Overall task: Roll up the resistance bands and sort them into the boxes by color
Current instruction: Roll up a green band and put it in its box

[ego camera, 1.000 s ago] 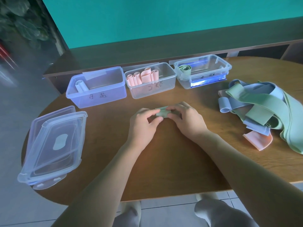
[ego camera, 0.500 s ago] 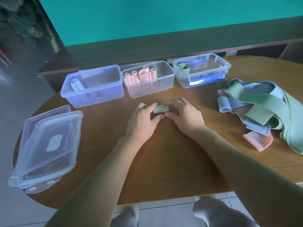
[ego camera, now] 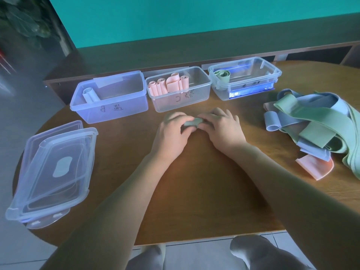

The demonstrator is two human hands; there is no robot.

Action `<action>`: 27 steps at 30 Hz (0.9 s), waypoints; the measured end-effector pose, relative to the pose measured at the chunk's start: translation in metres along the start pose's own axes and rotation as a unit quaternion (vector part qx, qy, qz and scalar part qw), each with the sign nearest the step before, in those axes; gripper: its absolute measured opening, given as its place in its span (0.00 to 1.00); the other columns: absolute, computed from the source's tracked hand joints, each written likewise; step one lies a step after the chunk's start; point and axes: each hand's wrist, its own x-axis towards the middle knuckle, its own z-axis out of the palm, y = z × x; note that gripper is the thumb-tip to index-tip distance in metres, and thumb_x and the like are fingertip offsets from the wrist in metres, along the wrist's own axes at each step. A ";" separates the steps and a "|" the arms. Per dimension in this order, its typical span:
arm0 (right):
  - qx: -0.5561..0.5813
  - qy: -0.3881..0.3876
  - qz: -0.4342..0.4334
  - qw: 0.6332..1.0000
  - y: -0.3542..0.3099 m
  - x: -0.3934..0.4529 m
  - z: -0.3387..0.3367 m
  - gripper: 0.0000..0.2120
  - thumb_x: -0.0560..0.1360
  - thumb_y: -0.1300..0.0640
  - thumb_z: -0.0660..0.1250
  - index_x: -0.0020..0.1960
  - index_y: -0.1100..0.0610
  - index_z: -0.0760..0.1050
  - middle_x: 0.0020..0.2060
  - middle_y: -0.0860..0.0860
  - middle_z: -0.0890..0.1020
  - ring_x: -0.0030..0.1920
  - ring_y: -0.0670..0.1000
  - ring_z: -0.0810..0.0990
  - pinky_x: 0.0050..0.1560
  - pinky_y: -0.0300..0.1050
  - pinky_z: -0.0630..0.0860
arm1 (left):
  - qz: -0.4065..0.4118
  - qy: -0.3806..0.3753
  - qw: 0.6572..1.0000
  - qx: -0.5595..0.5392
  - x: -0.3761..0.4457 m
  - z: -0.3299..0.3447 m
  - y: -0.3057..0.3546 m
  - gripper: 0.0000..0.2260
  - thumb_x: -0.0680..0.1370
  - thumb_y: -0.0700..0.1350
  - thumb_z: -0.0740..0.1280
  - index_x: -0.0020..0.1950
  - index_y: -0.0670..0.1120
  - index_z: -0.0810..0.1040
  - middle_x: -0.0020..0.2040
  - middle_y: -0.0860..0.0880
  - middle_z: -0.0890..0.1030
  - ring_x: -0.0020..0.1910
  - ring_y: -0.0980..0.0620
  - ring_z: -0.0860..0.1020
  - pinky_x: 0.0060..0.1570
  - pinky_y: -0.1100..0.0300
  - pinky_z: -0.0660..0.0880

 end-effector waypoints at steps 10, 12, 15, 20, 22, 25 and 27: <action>0.015 -0.025 -0.028 0.999 -0.003 0.007 -0.002 0.18 0.82 0.50 0.63 0.71 0.46 0.74 0.66 0.48 0.77 0.65 0.57 0.72 0.63 0.56 0.67 | -0.019 -0.049 0.999 0.004 0.012 0.000 0.002 0.16 0.76 0.55 0.73 0.64 0.56 0.81 0.53 0.57 0.83 0.52 0.49 0.76 0.51 0.56 0.73; -0.002 -0.035 -0.017 0.999 -0.002 0.013 0.000 0.18 0.82 0.49 0.62 0.72 0.44 0.72 0.66 0.47 0.76 0.64 0.56 0.71 0.63 0.55 0.65 | -0.035 -0.059 0.998 0.012 0.016 0.001 0.002 0.17 0.76 0.55 0.73 0.65 0.57 0.80 0.54 0.55 0.84 0.54 0.49 0.75 0.49 0.58 0.70; 0.002 -0.045 -0.007 0.999 0.000 0.019 0.001 0.18 0.82 0.48 0.62 0.71 0.43 0.73 0.65 0.46 0.77 0.63 0.56 0.70 0.62 0.53 0.64 | -0.047 -0.066 0.997 0.008 0.021 0.004 -0.005 0.16 0.76 0.55 0.73 0.63 0.58 0.81 0.52 0.50 0.83 0.54 0.46 0.77 0.51 0.54 0.75; 0.009 -0.051 -0.010 0.999 0.002 0.025 0.003 0.18 0.83 0.48 0.61 0.71 0.45 0.73 0.64 0.47 0.78 0.62 0.56 0.70 0.63 0.53 0.65 | -0.066 -0.087 0.994 -0.016 0.029 0.008 -0.010 0.14 0.77 0.53 0.73 0.62 0.54 0.82 0.53 0.49 0.83 0.54 0.47 0.78 0.55 0.50 0.76; 0.052 -0.044 -0.008 0.998 0.004 0.024 0.002 0.17 0.82 0.49 0.63 0.70 0.47 0.74 0.60 0.49 0.79 0.60 0.56 0.72 0.63 0.54 0.68 | -0.096 -0.090 0.990 -0.049 0.029 0.006 -0.008 0.16 0.77 0.53 0.73 0.64 0.53 0.81 0.58 0.50 0.82 0.57 0.50 0.77 0.58 0.55 0.74; 0.161 -0.030 0.001 0.987 0.009 0.021 -0.002 0.15 0.82 0.51 0.65 0.66 0.52 0.78 0.54 0.50 0.82 0.56 0.54 0.76 0.60 0.52 0.72 | -0.147 -0.089 0.977 -0.126 0.026 0.001 -0.007 0.18 0.78 0.53 0.72 0.67 0.53 0.80 0.61 0.55 0.81 0.58 0.56 0.78 0.61 0.59 0.74; 0.224 -0.032 0.004 0.974 0.009 0.016 -0.007 0.14 0.81 0.50 0.67 0.64 0.53 0.79 0.53 0.49 0.83 0.53 0.51 0.79 0.58 0.49 0.75 | -0.156 -0.086 0.970 -0.163 0.024 -0.001 -0.005 0.16 0.77 0.52 0.73 0.65 0.53 0.81 0.57 0.59 0.81 0.56 0.59 0.78 0.60 0.60 0.75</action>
